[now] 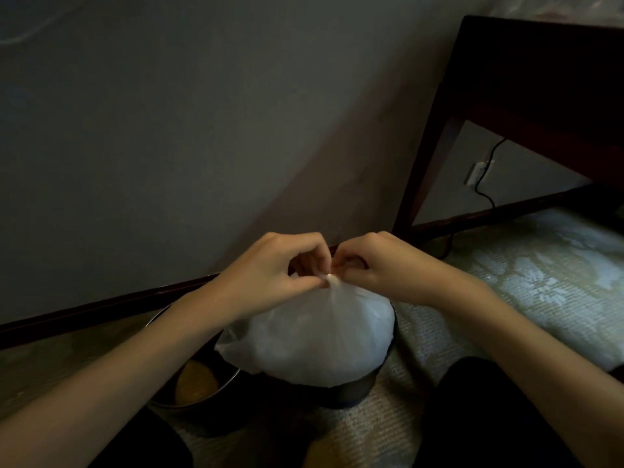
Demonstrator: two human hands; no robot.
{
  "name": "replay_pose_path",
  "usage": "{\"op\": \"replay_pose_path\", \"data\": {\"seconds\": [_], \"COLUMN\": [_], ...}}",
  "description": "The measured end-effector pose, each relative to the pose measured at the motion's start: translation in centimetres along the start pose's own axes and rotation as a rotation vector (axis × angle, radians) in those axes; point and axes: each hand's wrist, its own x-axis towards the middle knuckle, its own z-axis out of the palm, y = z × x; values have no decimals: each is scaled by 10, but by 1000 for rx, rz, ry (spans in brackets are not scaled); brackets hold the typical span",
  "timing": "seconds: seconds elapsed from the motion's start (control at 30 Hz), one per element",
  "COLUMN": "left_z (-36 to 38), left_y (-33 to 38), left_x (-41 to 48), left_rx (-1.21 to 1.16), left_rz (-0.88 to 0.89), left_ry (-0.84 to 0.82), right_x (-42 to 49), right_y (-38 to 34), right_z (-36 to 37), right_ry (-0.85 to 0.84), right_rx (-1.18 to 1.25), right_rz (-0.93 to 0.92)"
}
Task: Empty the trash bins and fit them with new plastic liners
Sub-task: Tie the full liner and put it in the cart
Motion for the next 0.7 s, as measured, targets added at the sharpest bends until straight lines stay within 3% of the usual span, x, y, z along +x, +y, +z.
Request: {"op": "replay_pose_path", "data": {"seconds": [0.1,0.2,0.4,0.5,0.7], "left_z": [-4,-7,-10,-11,-10], "left_y": [3,7,10,13,15], "left_x": [-3,-4,-3,-2,-3], "left_rx": [-29,-129,-381,-375,-319], "left_rz": [24,-3,-110,-118,-111], "left_ry": [28,85,101,101,129], "right_x": [-5,-11,-11,-11,-10], "right_y": [3,1,-3,-5,-2], "right_z": [2,5,12,11,15], "right_ry": [56,172,224,206,183], "right_rx": [157,480,1005,1014,823], "right_rz": [5,26,-86,-103,49]}}
